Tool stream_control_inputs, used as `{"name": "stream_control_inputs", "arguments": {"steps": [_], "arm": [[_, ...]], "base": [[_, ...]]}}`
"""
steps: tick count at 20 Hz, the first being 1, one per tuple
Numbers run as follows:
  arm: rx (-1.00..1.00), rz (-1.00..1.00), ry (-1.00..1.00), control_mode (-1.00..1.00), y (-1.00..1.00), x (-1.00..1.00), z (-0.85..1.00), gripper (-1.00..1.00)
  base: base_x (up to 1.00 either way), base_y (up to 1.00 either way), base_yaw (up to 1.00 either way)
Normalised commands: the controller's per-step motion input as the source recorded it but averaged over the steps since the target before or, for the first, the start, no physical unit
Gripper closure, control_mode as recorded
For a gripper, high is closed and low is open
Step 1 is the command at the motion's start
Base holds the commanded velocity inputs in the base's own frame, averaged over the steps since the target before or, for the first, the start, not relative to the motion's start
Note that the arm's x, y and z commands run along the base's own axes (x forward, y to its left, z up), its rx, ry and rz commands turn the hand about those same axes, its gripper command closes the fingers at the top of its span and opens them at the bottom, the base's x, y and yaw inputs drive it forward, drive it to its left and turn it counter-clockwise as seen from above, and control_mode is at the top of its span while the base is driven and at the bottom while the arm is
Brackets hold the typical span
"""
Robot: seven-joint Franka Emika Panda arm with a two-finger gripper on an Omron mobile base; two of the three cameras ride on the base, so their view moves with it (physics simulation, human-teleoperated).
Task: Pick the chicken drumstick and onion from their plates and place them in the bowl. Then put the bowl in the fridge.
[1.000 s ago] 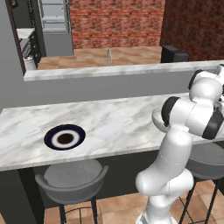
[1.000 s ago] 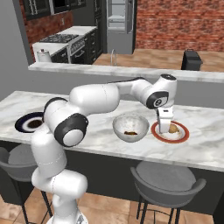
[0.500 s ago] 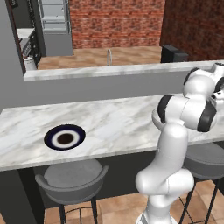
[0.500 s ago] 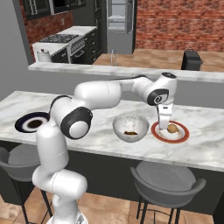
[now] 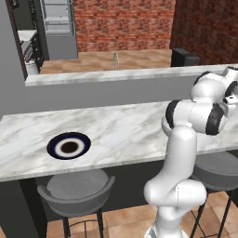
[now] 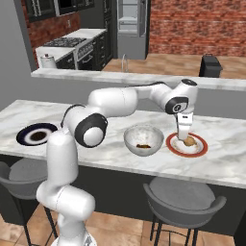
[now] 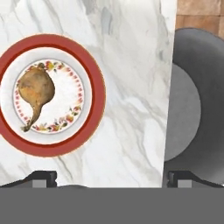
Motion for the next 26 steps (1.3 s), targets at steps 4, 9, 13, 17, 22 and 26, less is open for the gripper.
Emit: {"name": "stream_control_inputs", "arguments": {"steps": [4, 9, 13, 17, 22, 26], "arm": [[0.00, 0.03, 0.00, -1.00, -0.18, 0.11, -0.04, -1.00], [0.04, 0.07, 0.00, -1.00, -0.14, 0.09, -0.08, -1.00], [0.04, 0.04, 0.00, -1.00, 0.00, 0.22, -0.10, -1.00], [0.03, 0.02, 0.00, -1.00, 0.00, 0.20, -0.14, -1.00], [0.00, 0.00, 0.00, -1.00, -0.04, 0.24, -0.02, -1.00], [0.00, 0.00, 0.01, -1.00, -0.02, 0.19, 0.00, -1.00]], "base": [[0.00, 0.00, 0.00], [0.00, 0.00, 0.00], [0.00, 0.00, 0.00], [0.00, 0.00, 0.00], [0.00, 0.00, 0.00], [0.00, 0.00, 0.00]]}}
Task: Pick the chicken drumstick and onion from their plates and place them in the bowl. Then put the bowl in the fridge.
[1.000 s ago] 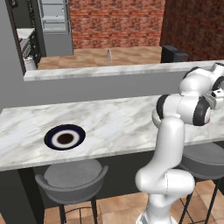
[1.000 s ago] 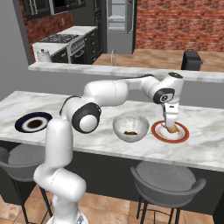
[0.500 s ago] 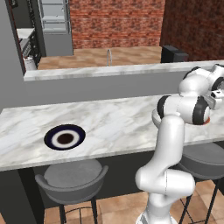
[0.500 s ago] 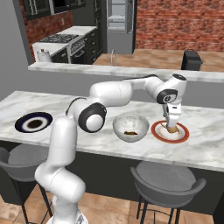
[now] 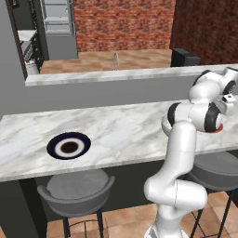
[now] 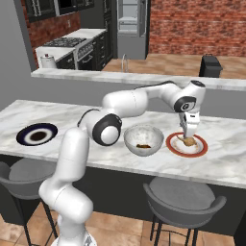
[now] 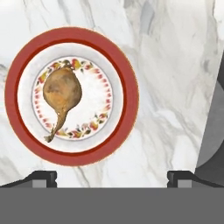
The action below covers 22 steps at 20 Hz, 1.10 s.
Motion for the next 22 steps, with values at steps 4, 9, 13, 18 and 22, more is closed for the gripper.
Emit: {"name": "stream_control_inputs", "arguments": {"steps": [4, 9, 13, 18, 22], "arm": [[0.00, 0.00, 0.00, -1.00, -0.04, 0.13, -0.03, -1.00], [0.00, 0.00, 0.00, -1.00, -0.12, 0.02, -0.11, -1.00], [0.00, 0.00, 0.00, -1.00, -0.13, 0.00, -0.17, -1.00], [0.00, 0.00, 0.00, -1.00, -0.01, 0.01, -0.17, -1.00], [0.00, 0.00, 0.00, -1.00, 0.00, 0.13, -0.07, -1.00]], "base": [[0.00, 0.00, 0.00], [0.00, 0.00, 0.00], [0.00, 0.00, 0.00], [0.00, 0.00, 0.00], [0.00, 0.00, 0.00]]}}
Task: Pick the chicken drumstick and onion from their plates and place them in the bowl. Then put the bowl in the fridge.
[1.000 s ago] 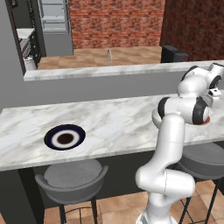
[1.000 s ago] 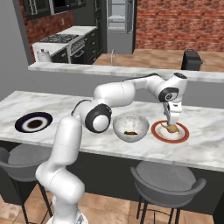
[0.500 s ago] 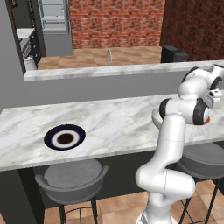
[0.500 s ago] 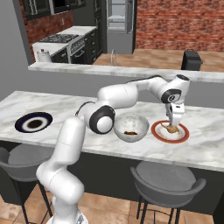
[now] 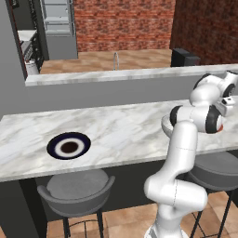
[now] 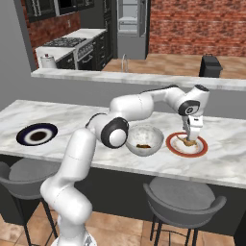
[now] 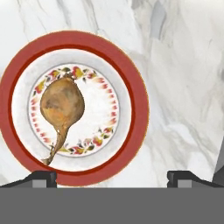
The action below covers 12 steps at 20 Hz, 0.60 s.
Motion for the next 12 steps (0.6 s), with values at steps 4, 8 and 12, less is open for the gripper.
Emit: {"name": "stream_control_inputs", "arguments": {"steps": [4, 8, 12], "arm": [[0.00, 0.00, 0.00, -1.00, 0.00, 0.11, -0.08, -1.00], [0.00, 0.00, 0.00, -1.00, -0.02, 0.09, -0.07, -1.00], [0.00, 0.00, 0.01, -1.00, -0.03, 0.09, -0.10, -1.00]], "base": [[0.00, 0.00, 0.00], [0.00, 0.00, 0.00], [0.00, 0.00, 0.00]]}}
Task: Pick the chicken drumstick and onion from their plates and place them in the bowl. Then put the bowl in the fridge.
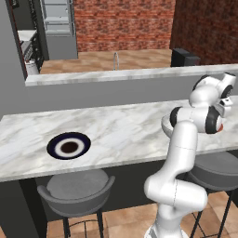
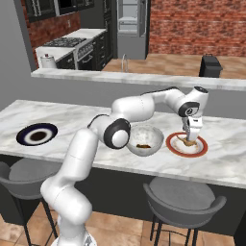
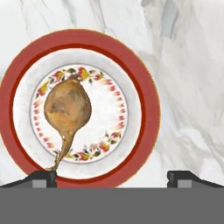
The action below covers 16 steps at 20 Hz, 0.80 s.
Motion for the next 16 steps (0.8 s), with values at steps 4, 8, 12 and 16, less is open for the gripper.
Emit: {"name": "stream_control_inputs", "arguments": {"steps": [4, 8, 12, 16], "arm": [[0.00, 0.00, 0.00, -1.00, -0.07, 0.14, -0.06, -1.00], [-0.02, 0.00, 0.00, -1.00, -0.06, 0.16, -0.04, -1.00], [-0.01, 0.00, 0.00, -1.00, -0.05, 0.20, 0.00, -1.00], [-0.01, 0.01, 0.00, -1.00, -0.14, 0.16, 0.00, -1.00]], "base": [[0.00, 0.00, 0.00], [0.00, 0.00, 0.00], [0.00, 0.00, 0.00], [0.00, 0.00, 0.00]]}}
